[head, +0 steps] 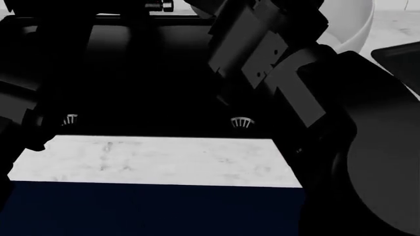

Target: Move the fresh-baked cupcake off the tray onto the counter, and place the bowl used for mixing into the sink.

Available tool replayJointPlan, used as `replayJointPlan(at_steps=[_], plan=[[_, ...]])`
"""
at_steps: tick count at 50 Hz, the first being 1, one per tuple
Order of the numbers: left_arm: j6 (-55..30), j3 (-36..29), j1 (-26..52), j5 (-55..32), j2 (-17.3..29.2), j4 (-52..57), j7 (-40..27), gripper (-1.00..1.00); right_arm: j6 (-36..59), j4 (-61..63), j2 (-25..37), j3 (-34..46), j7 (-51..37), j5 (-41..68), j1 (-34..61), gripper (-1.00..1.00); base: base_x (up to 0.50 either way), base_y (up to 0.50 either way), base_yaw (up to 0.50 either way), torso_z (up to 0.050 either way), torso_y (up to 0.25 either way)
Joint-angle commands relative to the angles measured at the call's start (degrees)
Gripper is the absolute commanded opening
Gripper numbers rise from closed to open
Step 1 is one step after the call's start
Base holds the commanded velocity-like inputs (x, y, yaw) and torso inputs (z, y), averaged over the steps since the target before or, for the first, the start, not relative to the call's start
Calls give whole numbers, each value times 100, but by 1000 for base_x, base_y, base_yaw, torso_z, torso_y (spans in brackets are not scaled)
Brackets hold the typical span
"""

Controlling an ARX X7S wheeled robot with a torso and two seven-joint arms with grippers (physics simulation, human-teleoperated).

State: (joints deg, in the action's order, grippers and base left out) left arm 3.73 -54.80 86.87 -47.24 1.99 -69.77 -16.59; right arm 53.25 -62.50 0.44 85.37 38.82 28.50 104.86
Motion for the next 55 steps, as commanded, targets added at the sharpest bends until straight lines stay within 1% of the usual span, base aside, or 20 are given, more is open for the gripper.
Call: replayJointPlan(at_steps=[1,7,14,35,39,42,45,53,55], plan=[[-70,36,-54,23,51,140,-93,100,-231,-168,-40,41,-7,-105,61,-100,0,242,0,0,10],[-79,26,-51,31,45,131,-112,100,-312,-196,-41,47,28,-124,57,-100,0,212,0,0,0],[-90,23,-57,24,49,146,-102,100,-320,-217,-41,50,38,-123,40,-100,116,35,0,0,0],[-49,19,-52,27,37,106,-90,100,-285,-199,-37,35,6,-112,-16,-100,231,0,0,0,0],[-41,26,-91,1,90,254,-47,100,-289,-198,-37,39,-3,-103,-31,-100,236,0,0,0,0],[-47,0,-211,-19,271,764,-38,100,-266,-174,-36,37,7,-95,-22,-100,238,0,0,0,0],[-58,-5,-269,-41,358,1001,-24,100,-253,-157,-37,43,15,-95,-15,-100,240,0,0,0,3],[-70,-10,-250,-39,327,927,1,100,-264,-144,-39,79,47,-109,1,-100,237,0,0,0,0],[-74,-5,-229,-38,297,842,-2,100,-390,-135,-37,61,55,-116,4,-100,189,0,0,0,0]])
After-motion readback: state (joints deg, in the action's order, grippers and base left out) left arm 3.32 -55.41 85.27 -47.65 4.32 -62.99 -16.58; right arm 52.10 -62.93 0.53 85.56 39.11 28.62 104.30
